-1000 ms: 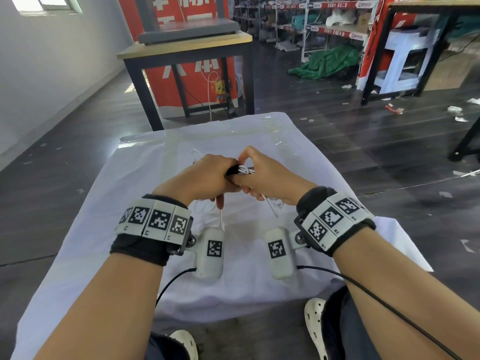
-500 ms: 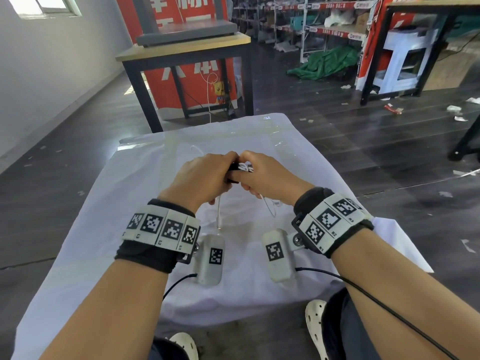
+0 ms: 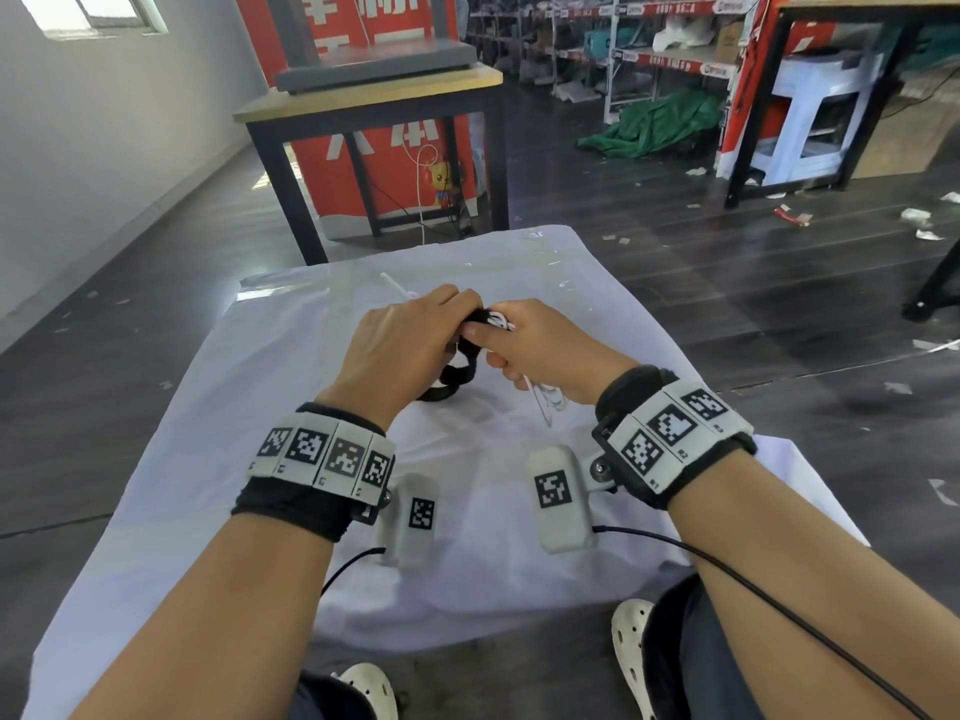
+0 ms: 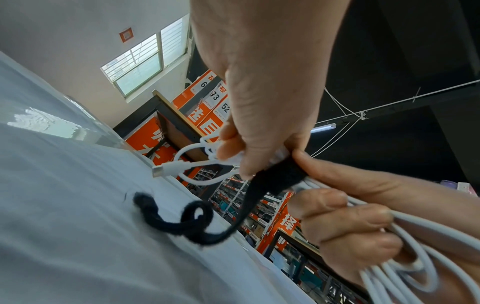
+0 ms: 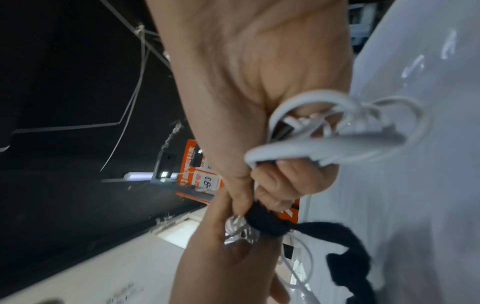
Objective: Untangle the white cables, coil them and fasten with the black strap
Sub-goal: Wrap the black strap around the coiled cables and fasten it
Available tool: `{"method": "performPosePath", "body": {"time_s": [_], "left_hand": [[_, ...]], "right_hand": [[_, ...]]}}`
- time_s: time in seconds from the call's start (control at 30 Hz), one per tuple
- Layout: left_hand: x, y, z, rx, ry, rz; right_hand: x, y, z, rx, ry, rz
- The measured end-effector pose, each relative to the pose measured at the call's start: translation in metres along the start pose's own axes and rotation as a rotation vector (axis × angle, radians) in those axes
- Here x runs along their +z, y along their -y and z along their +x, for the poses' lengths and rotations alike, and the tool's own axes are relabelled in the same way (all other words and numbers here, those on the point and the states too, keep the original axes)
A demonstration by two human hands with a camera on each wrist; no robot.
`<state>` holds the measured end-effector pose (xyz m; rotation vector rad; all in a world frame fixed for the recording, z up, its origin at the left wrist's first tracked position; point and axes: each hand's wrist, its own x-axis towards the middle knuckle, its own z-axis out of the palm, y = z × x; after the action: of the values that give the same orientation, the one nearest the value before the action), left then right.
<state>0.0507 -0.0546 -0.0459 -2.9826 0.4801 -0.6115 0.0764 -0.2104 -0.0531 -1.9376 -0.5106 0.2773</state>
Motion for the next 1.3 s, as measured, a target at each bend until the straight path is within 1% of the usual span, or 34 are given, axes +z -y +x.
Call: {"method": "performPosePath", "body": {"time_s": [0.1, 0.2, 0.3, 0.33, 0.4, 0.53, 0.67, 0.8, 0.87, 0.93, 1.0, 1.13, 1.3], "left_hand": [[0.002, 0.006, -0.001, 0.031, -0.038, -0.118], [0.004, 0.011, 0.0, 0.017, -0.037, -0.404], [-0.001, 0.009, 0.002, -0.04, -0.005, -0.761], [-0.003, 0.008, 0.002, -0.063, 0.003, -0.854], [-0.007, 0.007, 0.003, -0.139, 0.013, -0.967], [-0.005, 0.009, 0.005, -0.328, 0.035, -1.037], [-0.004, 0.004, 0.007, -0.415, 0.051, -1.202], [0.0, 0.0, 0.01, -0.433, 0.061, -1.062], [0.0, -0.003, 0.01, -0.417, 0.105, -1.102], [-0.003, -0.005, 0.009, -0.412, 0.153, -1.218], [-0.003, -0.004, 0.009, -0.419, 0.146, -1.266], [0.002, -0.003, 0.01, -0.456, 0.12, -1.19], [0.002, -0.003, 0.01, -0.457, 0.127, -1.172]], "right_hand": [[-0.003, -0.002, -0.001, 0.089, 0.03, 0.172], [-0.005, -0.006, 0.0, 0.175, 0.004, 0.323], [-0.008, -0.008, 0.002, 0.224, -0.039, 0.454], [-0.01, -0.008, 0.003, 0.231, -0.047, 0.488], [-0.01, -0.009, 0.003, 0.238, -0.06, 0.527], [-0.008, -0.009, 0.002, 0.257, -0.07, 0.555], [-0.008, -0.01, 0.002, 0.257, -0.074, 0.545], [-0.006, -0.01, 0.003, 0.255, -0.087, 0.544], [-0.007, -0.01, 0.003, 0.257, -0.078, 0.542], [-0.007, -0.009, 0.002, 0.268, -0.058, 0.552], [-0.008, -0.009, 0.002, 0.29, -0.048, 0.57], [-0.007, -0.008, 0.0, 0.322, -0.027, 0.581], [-0.006, -0.009, -0.001, 0.294, -0.029, 0.562]]}}
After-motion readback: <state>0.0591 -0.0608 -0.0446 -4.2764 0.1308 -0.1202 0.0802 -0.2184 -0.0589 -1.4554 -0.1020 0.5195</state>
